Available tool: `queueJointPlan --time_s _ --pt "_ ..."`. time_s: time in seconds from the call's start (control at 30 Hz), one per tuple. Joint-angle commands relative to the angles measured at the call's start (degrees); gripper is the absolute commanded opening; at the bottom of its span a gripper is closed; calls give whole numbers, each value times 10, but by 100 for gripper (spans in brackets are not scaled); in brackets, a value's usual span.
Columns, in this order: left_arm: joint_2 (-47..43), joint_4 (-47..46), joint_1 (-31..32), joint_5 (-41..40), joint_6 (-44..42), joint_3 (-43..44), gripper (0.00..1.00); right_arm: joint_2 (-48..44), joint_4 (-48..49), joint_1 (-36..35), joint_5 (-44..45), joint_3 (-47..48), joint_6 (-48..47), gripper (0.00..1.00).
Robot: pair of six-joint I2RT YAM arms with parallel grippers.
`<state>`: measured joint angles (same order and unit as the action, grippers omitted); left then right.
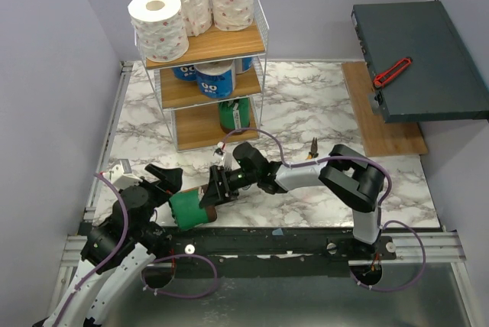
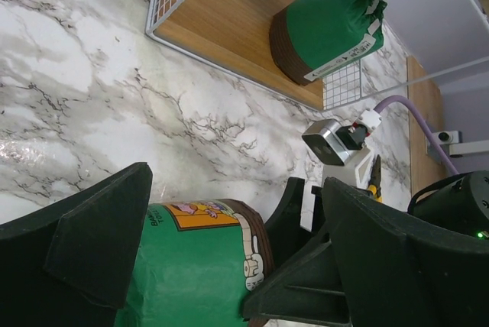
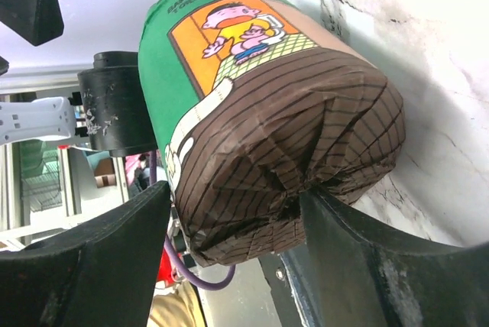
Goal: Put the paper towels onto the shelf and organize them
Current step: Adjust the paper towel at the center of the board.
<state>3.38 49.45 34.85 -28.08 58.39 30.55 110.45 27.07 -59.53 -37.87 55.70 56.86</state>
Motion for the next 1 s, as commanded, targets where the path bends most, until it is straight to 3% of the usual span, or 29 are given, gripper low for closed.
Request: queueJointPlan --time_s 0.0,0.23,0.4,0.77,0.97 --pt "2 4 -2 2 4 -4 97 14 2 -8 -13 20 8 68" --pt "3 2 -1 3 4 -5 97 2 1 -8 2 10 6 47" --pt "3 0 -1 4 6 -7 97 -25 2 -3 19 -8 1 39" --pt "4 -56 -2 50 -30 -27 97 -196 -35 89 61 -170 -23 39" --pt "55 -172 -1 217 -94 -56 99 -289 -119 111 112 -228 -83 41"
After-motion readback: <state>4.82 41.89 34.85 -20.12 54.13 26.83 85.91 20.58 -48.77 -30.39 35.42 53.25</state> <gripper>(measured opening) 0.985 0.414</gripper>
